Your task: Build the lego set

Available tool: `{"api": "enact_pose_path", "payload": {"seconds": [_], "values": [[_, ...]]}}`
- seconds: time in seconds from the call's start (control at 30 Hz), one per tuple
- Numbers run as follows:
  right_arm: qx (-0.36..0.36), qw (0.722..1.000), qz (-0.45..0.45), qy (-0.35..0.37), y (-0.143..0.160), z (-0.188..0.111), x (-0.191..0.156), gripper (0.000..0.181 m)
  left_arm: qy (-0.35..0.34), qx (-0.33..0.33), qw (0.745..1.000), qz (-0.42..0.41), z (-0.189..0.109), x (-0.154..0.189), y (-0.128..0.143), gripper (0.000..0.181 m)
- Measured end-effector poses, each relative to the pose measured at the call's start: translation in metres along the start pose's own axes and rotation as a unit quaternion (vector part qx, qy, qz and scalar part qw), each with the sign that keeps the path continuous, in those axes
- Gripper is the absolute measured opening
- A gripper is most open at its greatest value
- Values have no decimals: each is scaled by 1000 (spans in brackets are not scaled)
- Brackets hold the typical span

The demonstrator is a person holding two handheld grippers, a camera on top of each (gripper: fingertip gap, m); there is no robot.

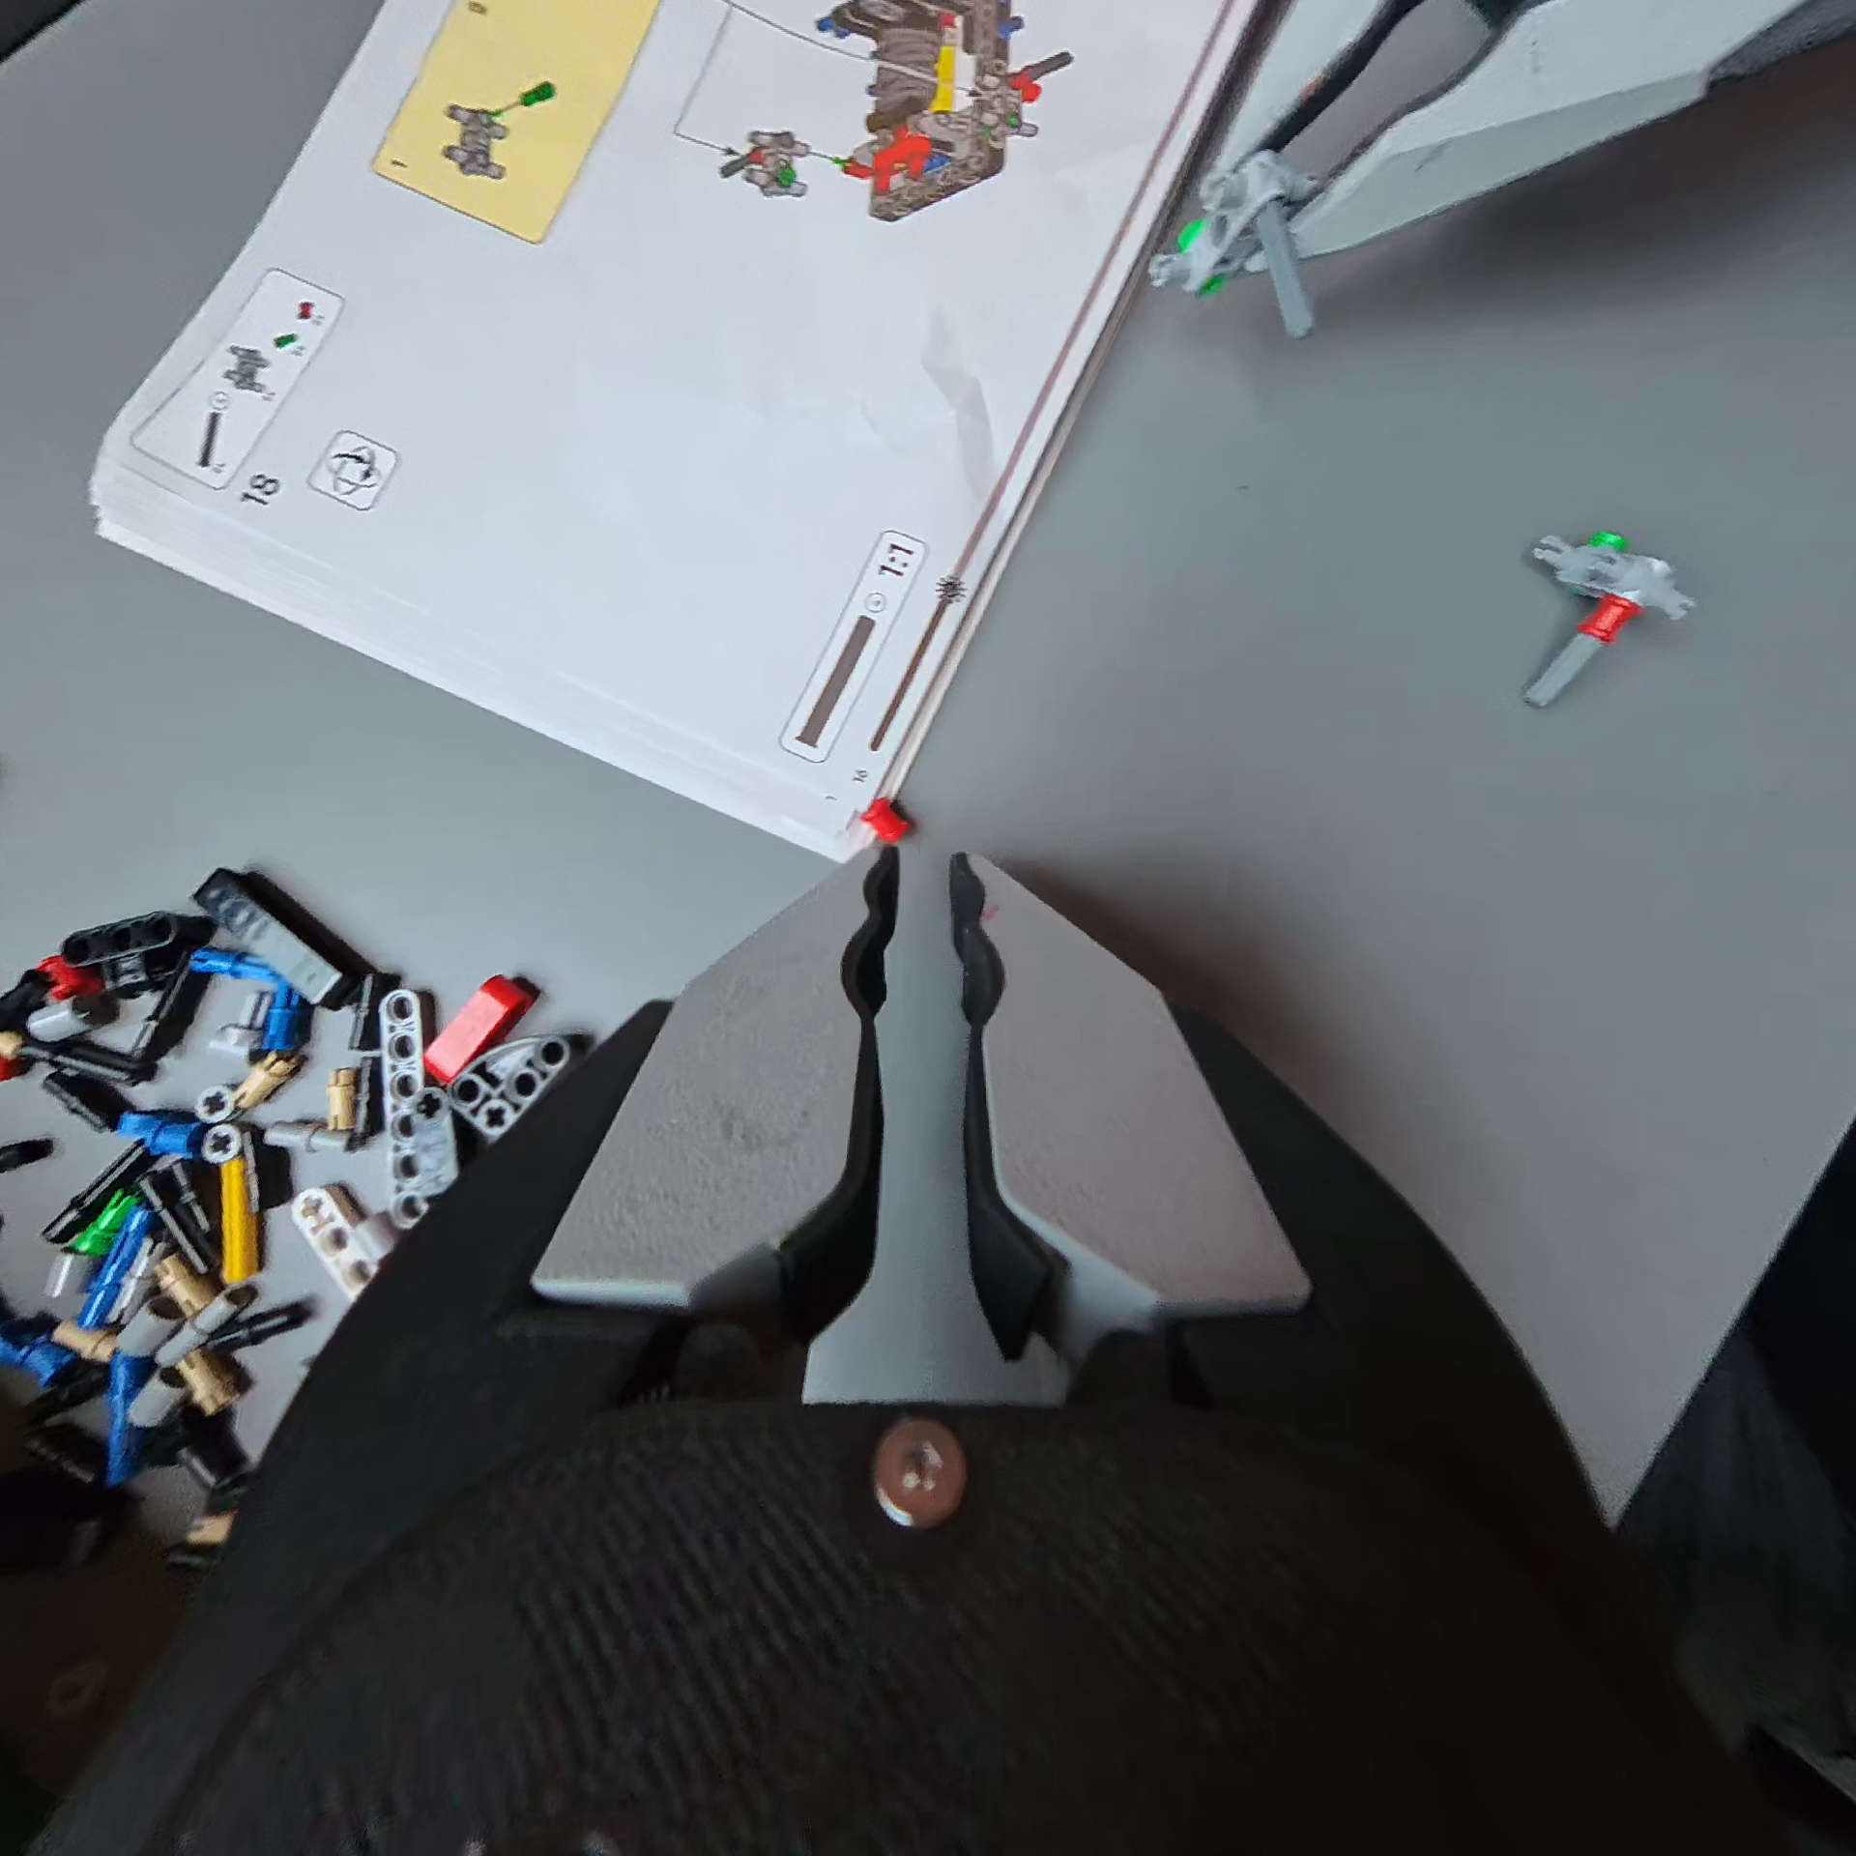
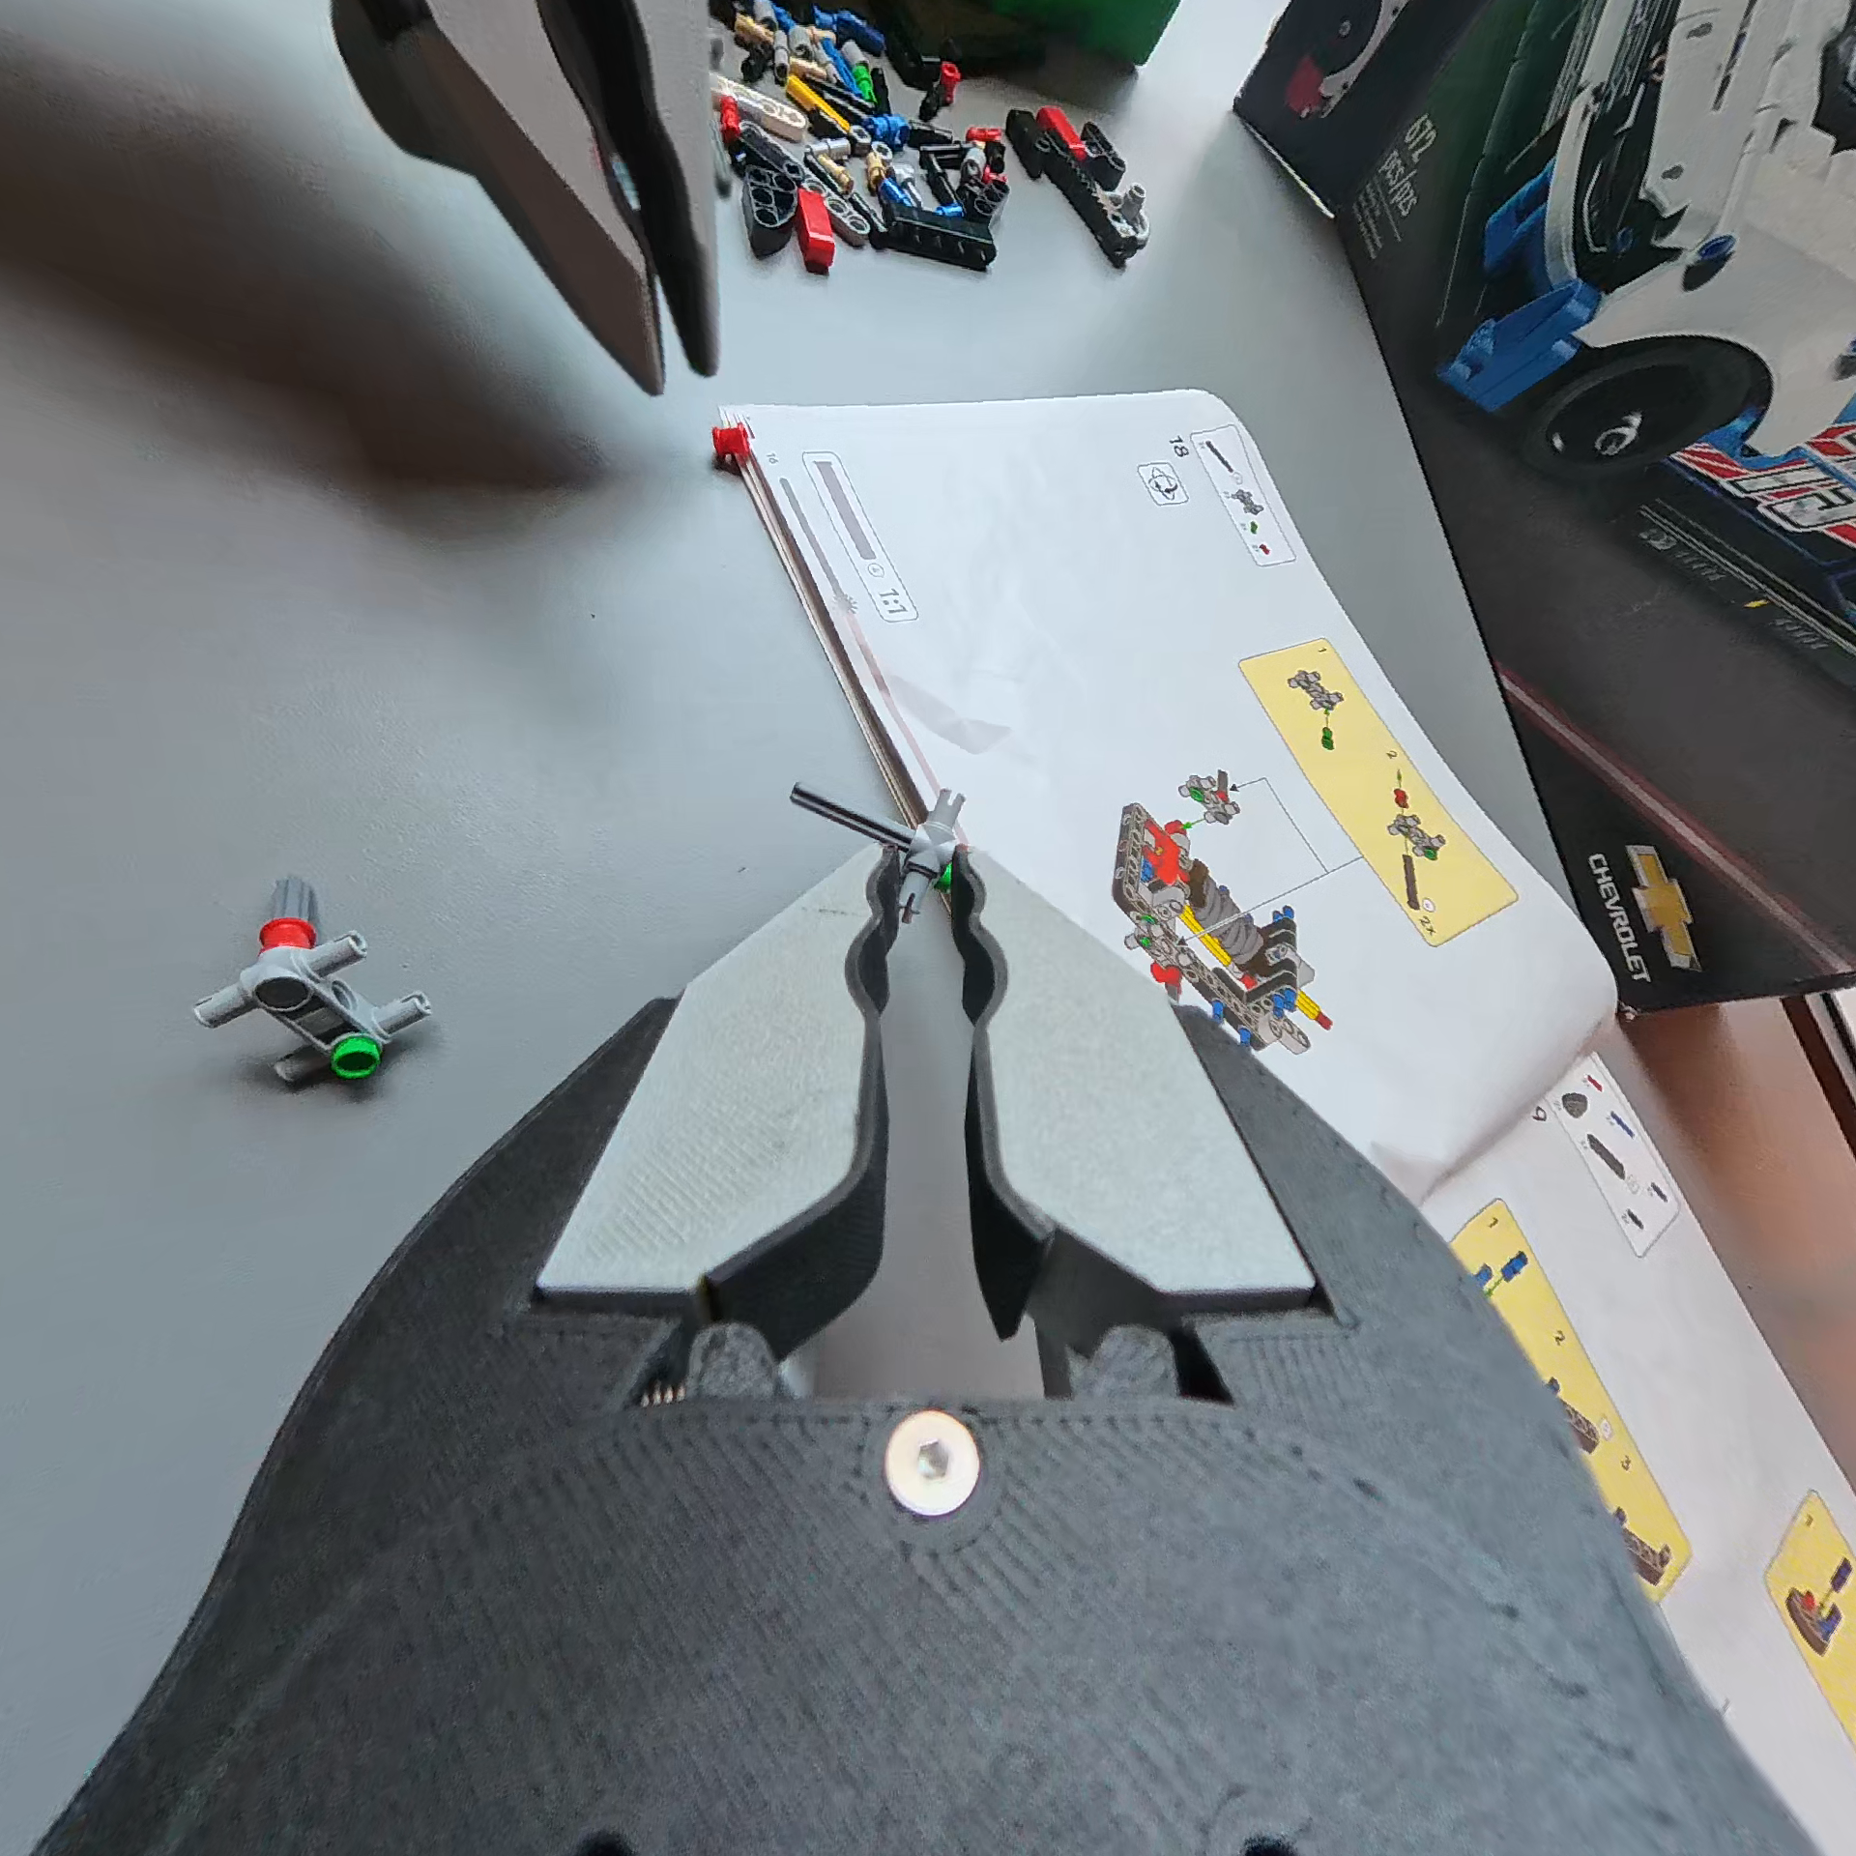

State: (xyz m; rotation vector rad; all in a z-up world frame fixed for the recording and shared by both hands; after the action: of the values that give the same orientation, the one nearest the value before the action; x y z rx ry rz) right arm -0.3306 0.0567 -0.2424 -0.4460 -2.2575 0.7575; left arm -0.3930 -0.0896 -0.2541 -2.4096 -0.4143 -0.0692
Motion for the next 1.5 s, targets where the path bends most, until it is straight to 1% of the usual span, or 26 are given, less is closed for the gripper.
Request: {"api": "enact_pose_path", "payload": {"seconds": [0.03,0.23,0.3,0.37,0.43,0.5,0.63,0.7,0.77,0.83,0.97,1.1,1.27,1.33,1.4,1.43,1.5], "values": [[-1,1000,-1,0,0,0,0,7,-4,1,1000,-5,0,-3,-1,9],[-2,1000,1,1,1,0,1,7,31,-18,999,-23,14,-3,2,9],[-1,1000,1,1,1,0,1,7,54,-23,998,-34,16,3,3,1],[0,1000,-1,1,0,0,1,7,73,-26,996,-50,17,8,4,0],[-1,1000,-3,1,0,-1,0,7,82,-20,996,-43,18,13,2,3],[0,1000,-4,2,0,-1,0,7,80,-15,996,-25,18,16,2,3],[0,1000,-2,2,0,-1,1,7,28,-3,1000,-13,9,2,-2,1],[0,1000,-2,1,0,-1,1,7,0,7,1000,12,5,-4,-6,4],[0,1000,-3,2,0,-1,0,7,-10,4,999,43,7,-3,-10,7],[-3,1000,-2,2,1,0,0,8,-11,-4,998,69,11,0,-11,11],[-3,1000,5,2,2,0,2,7,-19,-32,994,98,22,-2,-6,10],[-2,1000,6,1,1,-1,2,7,-8,-29,994,102,23,-2,-7,5],[-2,1000,10,0,2,0,2,7,6,-25,995,97,23,-1,-6,4],[-2,1000,22,-2,2,0,2,7,15,2,995,94,24,6,-11,4],[4,999,44,3,2,-1,5,7,61,49,994,72,28,28,-22,4],[8,998,55,4,1,-2,6,7,70,64,994,61,31,37,-27,4],[14,997,76,13,1,-4,11,7,66,84,993,51,39,49,-34,4]]}}
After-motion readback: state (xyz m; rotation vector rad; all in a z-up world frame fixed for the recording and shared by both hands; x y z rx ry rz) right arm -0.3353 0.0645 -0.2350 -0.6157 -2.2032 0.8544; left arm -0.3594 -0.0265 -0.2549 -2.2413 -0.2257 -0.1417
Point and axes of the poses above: each gripper's, where its closed fingertips meet, z out along the fingers, y out of its underside, x = y × z across the jaws, the point moved 3 cm from there along -z, back along the fingers, and after that the axes turned 14 degrees about -z, right-handed, at the moved point
